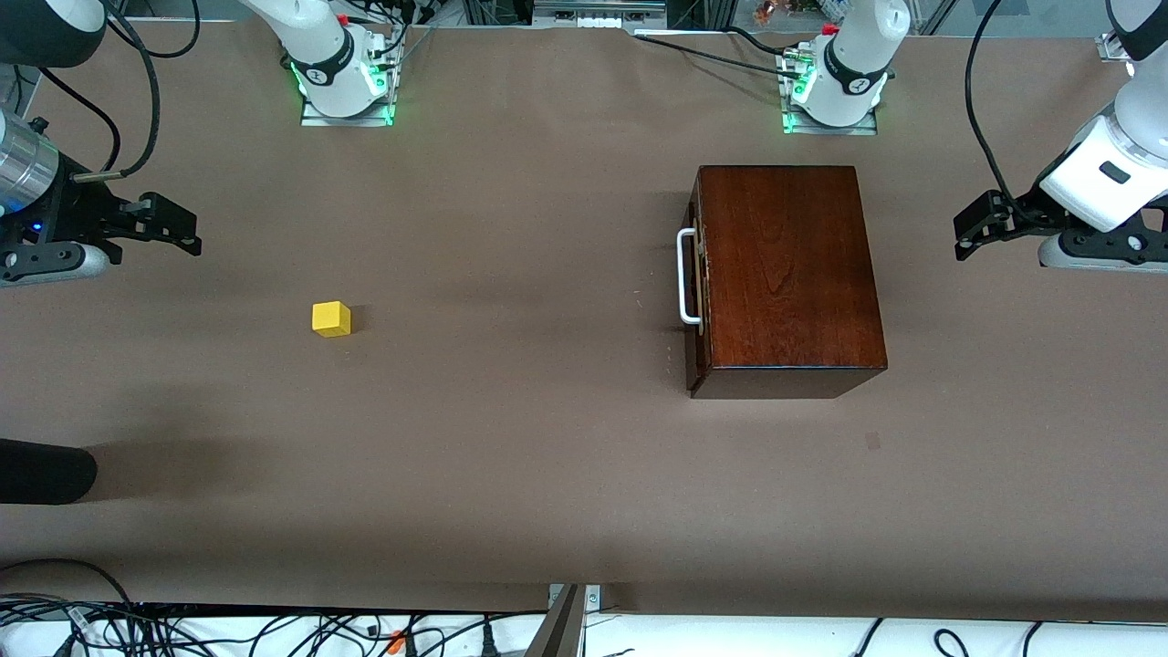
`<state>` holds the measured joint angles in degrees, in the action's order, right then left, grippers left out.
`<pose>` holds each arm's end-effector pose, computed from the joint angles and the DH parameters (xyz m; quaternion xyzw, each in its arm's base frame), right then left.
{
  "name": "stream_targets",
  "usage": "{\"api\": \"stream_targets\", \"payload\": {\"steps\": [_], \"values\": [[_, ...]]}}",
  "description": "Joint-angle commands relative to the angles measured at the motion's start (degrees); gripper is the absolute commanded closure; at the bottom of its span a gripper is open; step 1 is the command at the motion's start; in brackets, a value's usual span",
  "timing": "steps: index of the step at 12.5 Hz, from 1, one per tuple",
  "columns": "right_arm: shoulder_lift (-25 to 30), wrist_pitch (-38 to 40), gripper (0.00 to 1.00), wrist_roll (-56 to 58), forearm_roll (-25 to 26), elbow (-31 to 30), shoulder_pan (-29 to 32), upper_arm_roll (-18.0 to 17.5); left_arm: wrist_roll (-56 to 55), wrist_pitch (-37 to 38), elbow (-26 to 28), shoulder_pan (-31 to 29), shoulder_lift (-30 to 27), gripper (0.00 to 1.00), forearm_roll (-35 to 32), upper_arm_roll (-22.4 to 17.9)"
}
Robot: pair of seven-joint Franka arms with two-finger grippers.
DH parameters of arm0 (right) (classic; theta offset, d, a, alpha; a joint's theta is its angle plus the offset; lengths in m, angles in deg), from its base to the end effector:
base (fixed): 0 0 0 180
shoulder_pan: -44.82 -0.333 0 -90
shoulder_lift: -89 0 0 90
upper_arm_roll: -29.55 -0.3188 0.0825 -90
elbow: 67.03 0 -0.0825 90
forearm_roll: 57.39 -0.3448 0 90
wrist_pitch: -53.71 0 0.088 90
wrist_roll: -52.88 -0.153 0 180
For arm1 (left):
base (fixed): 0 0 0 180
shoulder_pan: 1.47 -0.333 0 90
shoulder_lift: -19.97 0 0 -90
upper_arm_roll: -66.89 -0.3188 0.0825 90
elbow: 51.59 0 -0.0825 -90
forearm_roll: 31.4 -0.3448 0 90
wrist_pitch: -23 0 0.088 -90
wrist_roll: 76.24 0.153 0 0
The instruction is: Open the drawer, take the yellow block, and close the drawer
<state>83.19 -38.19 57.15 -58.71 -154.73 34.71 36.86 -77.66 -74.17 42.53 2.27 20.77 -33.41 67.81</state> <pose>0.5461 0.0333 0.5481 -0.9980 -0.0613 0.0136 0.0052 0.5301 -0.0382 0.5539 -0.9992 0.0301 -0.0205 0.0163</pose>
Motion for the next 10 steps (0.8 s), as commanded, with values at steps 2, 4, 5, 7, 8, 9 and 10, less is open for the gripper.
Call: {"api": "stream_targets", "payload": {"steps": [2, 4, 5, 7, 8, 9, 10], "values": [[-0.8, 0.2, 0.00, -0.1, -0.1, 1.7, 0.3, 0.0, 0.3, 1.6, -2.3, -0.5, 1.0, 0.00, 1.0, 0.5], [-0.8, 0.2, 0.00, -0.1, -0.1, 1.7, 0.3, -0.1, 0.4, 1.6, -2.4, -0.5, 1.3, 0.00, 1.0, 0.5], [-0.8, 0.2, 0.00, 0.0, -0.1, 1.7, 0.3, -0.1, 0.5, 1.6, -2.4, -0.5, 1.3, 0.00, 1.0, 0.5], [-0.9, 0.2, 0.00, 0.0, -0.1, 1.7, 0.3, -0.1, 0.6, 1.6, -2.3, -0.5, 1.4, 0.00, 1.0, 0.5], [-0.9, 0.2, 0.00, 0.0, -0.1, 1.7, 0.3, -0.1, 0.5, 1.7, -2.3, -0.5, 1.3, 0.00, 1.0, 0.5], [-0.9, 0.2, 0.00, 0.0, -0.1, 1.7, 0.3, -0.1, 0.6, 1.7, -2.3, -0.5, 1.3, 0.00, 1.0, 0.5], [-0.8, 0.3, 0.00, 0.0, -0.1, 1.7, 0.3, -0.1, 0.6, 1.7, -2.3, -0.5, 1.3, 0.00, 1.0, 0.5]]}}
